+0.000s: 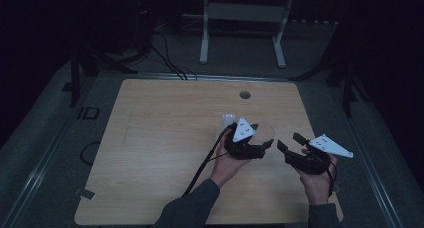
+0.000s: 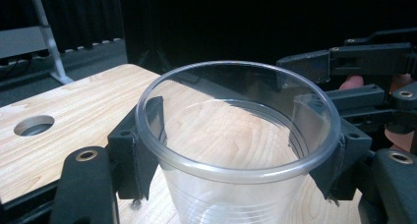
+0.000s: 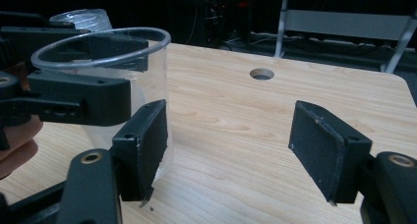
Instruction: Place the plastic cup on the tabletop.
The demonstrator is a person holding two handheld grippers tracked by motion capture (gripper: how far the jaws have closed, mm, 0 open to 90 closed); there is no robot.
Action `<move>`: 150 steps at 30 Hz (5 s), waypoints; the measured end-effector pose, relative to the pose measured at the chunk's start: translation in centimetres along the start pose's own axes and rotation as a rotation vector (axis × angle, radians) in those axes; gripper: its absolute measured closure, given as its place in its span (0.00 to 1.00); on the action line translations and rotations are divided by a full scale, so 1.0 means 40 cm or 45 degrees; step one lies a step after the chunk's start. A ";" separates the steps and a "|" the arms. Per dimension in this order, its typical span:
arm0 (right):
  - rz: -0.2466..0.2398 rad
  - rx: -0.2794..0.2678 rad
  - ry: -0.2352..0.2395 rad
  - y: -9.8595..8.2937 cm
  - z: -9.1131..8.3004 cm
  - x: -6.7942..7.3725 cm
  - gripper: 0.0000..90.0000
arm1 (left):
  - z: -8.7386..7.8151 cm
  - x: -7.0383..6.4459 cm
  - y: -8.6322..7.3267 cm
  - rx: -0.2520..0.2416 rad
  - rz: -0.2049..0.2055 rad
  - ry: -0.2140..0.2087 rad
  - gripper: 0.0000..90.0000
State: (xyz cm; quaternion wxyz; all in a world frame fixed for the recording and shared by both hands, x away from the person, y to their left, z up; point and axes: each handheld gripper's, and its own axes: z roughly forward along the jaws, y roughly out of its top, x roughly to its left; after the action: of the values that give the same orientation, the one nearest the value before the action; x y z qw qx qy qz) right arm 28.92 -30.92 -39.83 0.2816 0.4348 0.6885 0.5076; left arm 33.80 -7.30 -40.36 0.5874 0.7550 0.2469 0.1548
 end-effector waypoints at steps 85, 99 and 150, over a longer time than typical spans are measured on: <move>0.020 -0.022 -0.027 0.003 -0.014 -0.016 0.34 | 0.044 -0.015 -0.113 -0.003 0.010 -0.045 0.33; 0.021 -0.026 -0.031 0.003 -0.017 -0.018 0.34 | 0.051 -0.014 -0.129 0.004 0.007 -0.036 0.33; 0.023 -0.019 -0.035 0.000 -0.016 -0.018 0.34 | 0.078 -0.016 -0.178 0.084 0.026 -0.028 0.32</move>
State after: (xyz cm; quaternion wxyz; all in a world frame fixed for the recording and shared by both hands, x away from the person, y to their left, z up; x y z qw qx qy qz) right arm 28.72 -31.85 -39.64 0.2898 0.4457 0.6767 0.5093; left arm 33.53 -8.83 -48.01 0.5631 0.7782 0.2376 0.1444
